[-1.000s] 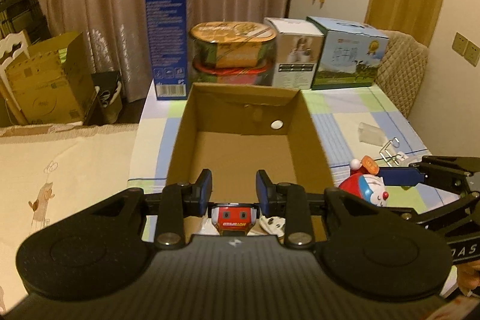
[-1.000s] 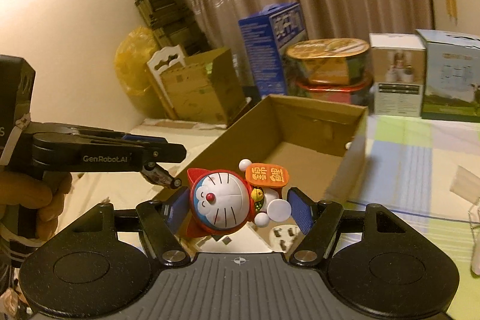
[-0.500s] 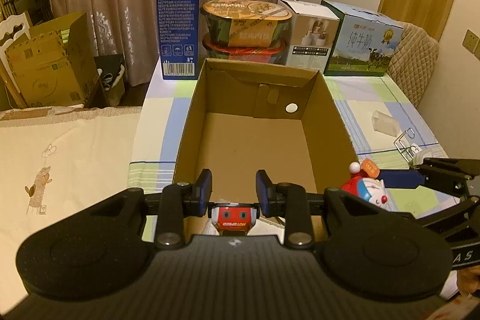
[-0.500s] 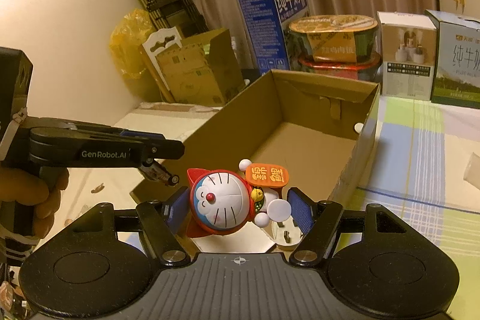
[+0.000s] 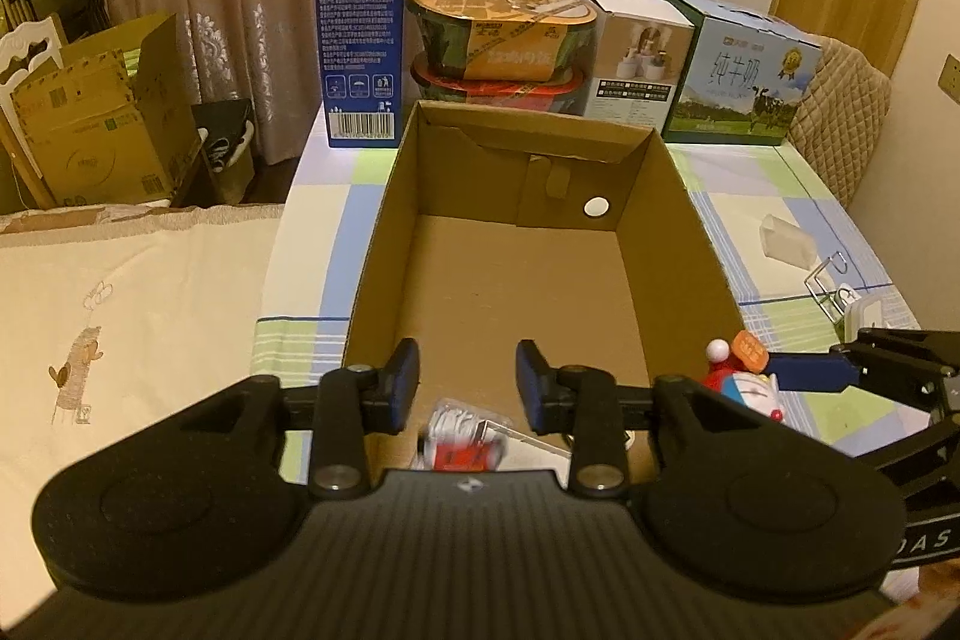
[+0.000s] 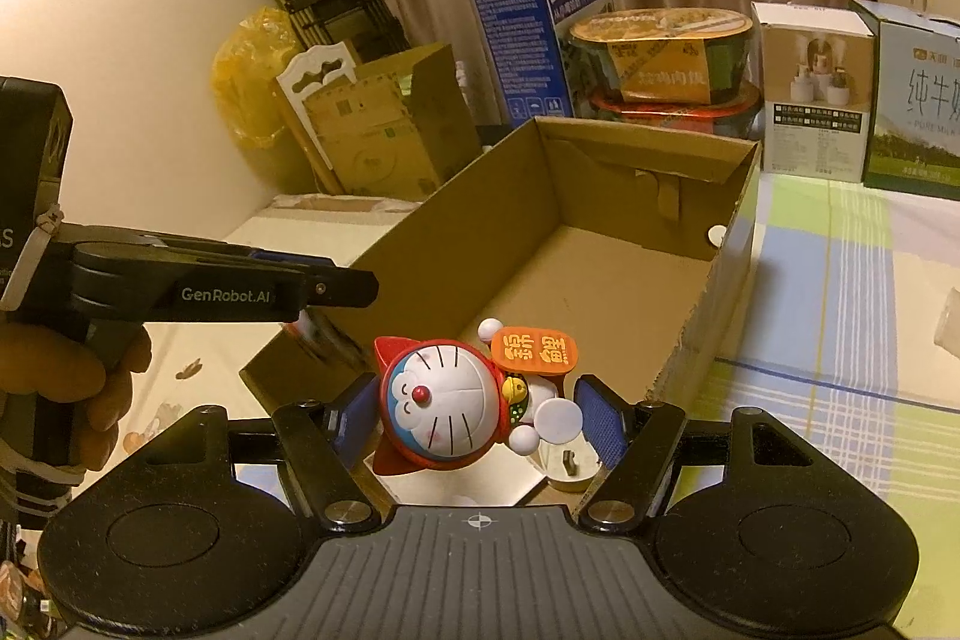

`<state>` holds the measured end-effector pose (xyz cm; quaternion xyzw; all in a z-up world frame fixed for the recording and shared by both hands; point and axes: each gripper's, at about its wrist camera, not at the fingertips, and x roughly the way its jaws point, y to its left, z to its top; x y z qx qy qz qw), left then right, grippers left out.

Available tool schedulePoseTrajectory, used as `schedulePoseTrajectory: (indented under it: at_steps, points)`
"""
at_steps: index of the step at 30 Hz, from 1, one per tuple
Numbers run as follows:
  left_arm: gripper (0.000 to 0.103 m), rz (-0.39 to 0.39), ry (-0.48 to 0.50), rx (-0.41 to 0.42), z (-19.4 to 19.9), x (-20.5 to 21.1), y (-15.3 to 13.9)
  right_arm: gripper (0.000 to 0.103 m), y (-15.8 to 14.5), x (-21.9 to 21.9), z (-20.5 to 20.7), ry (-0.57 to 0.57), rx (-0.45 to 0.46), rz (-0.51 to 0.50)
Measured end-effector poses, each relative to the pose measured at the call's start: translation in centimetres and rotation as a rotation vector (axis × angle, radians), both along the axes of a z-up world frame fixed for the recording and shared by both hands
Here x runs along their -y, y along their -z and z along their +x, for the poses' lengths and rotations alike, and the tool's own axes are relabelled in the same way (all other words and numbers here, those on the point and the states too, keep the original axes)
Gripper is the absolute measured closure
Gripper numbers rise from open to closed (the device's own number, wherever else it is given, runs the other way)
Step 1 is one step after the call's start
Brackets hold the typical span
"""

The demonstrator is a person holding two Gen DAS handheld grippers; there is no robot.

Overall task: Organize rigid objects
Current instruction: 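Lower the Doraemon figure into the cardboard box and open the right tool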

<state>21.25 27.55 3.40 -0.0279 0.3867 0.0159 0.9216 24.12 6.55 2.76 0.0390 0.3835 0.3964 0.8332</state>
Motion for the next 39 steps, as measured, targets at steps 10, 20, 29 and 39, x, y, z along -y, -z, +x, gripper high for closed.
schedulePoseTrajectory:
  at_steps: [10,20,29,39]
  points:
    - [0.072,0.004,0.004,0.002,-0.4,0.0,-0.5,0.036,0.0,0.0,-0.3,0.000,-0.004,-0.002]
    - [0.072,-0.004,0.001,0.014,-0.7,-0.2,-1.0,0.036,-0.3,-0.2,-0.5,-0.002,0.005,-0.003]
    - [0.072,-0.011,0.001,0.017,-0.7,-0.4,-1.1,0.036,-0.2,-0.4,-0.4,-0.002,-0.001,-0.009]
    - [0.070,-0.012,-0.002,0.017,-0.7,-0.4,-1.0,0.036,0.2,-0.3,-0.1,0.009,-0.010,-0.008]
